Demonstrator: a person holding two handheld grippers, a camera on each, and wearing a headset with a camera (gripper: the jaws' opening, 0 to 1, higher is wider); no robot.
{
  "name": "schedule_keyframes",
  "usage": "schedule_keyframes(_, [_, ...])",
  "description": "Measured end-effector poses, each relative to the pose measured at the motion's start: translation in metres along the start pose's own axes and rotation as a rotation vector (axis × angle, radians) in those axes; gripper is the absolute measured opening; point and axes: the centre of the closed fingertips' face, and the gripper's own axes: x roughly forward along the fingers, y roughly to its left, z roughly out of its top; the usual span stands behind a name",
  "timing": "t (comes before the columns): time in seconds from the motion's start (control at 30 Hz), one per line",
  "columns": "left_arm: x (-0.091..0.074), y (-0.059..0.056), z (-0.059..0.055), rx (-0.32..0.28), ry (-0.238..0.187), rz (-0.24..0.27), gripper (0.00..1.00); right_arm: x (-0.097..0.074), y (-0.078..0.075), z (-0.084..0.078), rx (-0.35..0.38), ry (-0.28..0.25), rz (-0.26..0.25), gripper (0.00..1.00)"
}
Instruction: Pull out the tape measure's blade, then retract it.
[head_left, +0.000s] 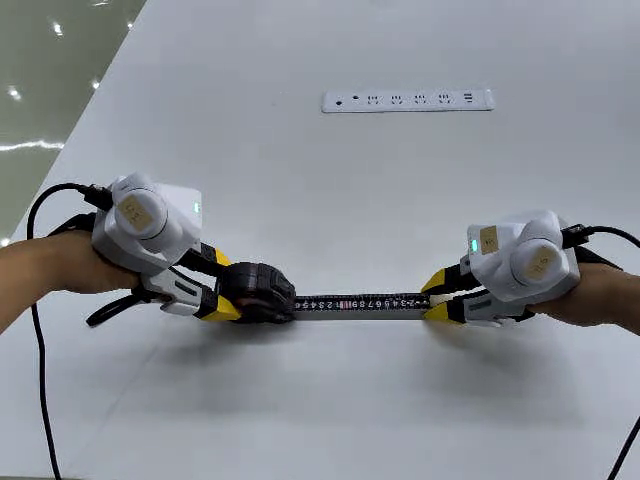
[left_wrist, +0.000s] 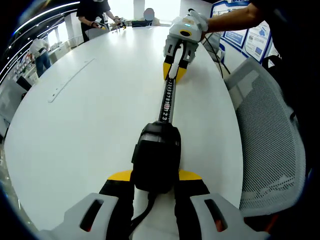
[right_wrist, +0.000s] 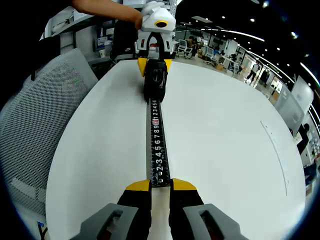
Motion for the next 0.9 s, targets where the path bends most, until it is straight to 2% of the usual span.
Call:
schedule_keyframes(0.5, [0.001,0.000,0.001,0.003,0.006,-0.006,0.25,-0.020,-0.004,-0.028,0.026,0.045,-0.027,0.08])
schedule_keyframes(0.9, [0.001,0.001,0.000,0.007,0.014,-0.009,0.25,-0.037,0.000,-0.046,0.057,0.073,-0.040,0.09])
